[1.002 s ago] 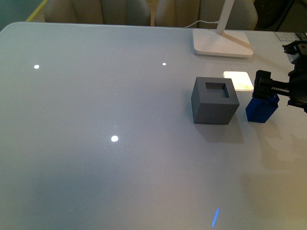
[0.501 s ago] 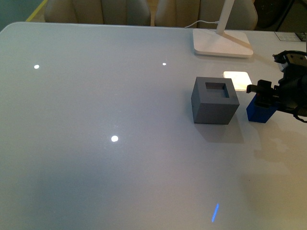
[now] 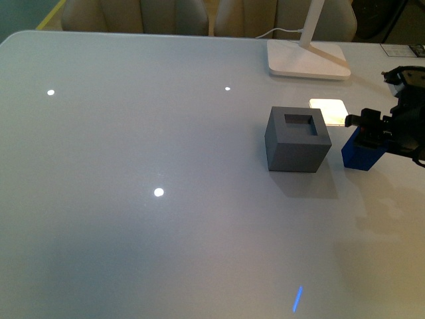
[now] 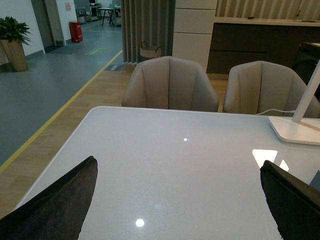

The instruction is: Insert blue part into gray base

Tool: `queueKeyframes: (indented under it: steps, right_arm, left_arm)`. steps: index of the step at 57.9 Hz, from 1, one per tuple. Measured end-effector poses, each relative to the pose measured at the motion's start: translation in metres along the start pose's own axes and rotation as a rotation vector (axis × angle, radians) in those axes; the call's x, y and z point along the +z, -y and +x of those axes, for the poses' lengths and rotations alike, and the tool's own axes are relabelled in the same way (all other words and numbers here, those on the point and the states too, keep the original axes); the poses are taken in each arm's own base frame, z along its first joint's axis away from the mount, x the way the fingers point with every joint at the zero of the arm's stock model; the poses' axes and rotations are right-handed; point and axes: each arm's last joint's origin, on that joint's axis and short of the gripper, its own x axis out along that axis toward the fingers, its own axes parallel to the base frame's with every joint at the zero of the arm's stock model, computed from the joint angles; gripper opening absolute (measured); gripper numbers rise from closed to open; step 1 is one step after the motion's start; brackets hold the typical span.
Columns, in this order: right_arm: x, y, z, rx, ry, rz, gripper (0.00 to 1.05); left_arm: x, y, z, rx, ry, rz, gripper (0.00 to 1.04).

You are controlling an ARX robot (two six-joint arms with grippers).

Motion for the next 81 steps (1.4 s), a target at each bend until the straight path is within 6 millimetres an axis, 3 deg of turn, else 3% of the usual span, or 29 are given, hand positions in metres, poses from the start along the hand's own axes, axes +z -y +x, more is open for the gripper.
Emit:
queueKeyframes:
  steps: [6, 12, 25, 40, 81]
  right_arm:
    - [0.010, -0.018, -0.021, 0.033, 0.045, -0.010, 0.45]
    - [0.010, -0.034, -0.027, 0.047, 0.055, -0.018, 0.45]
    - [-0.001, -0.067, -0.021, 0.075, 0.020, -0.021, 0.45]
    - [-0.004, -0.091, -0.004, 0.085, -0.012, 0.010, 0.45]
    - [-0.013, -0.084, 0.027, 0.028, -0.063, 0.036, 0.45]
  left_arm:
    - [0.000, 0.000, 0.000, 0.000, 0.000, 0.000, 0.97]
    - [0.000, 0.000, 0.000, 0.000, 0.000, 0.000, 0.97]
    - [0.000, 0.000, 0.000, 0.000, 0.000, 0.000, 0.97]
    - [0.000, 0.000, 0.000, 0.000, 0.000, 0.000, 0.97]
    - [0.000, 0.000, 0.000, 0.000, 0.000, 0.000, 0.97]
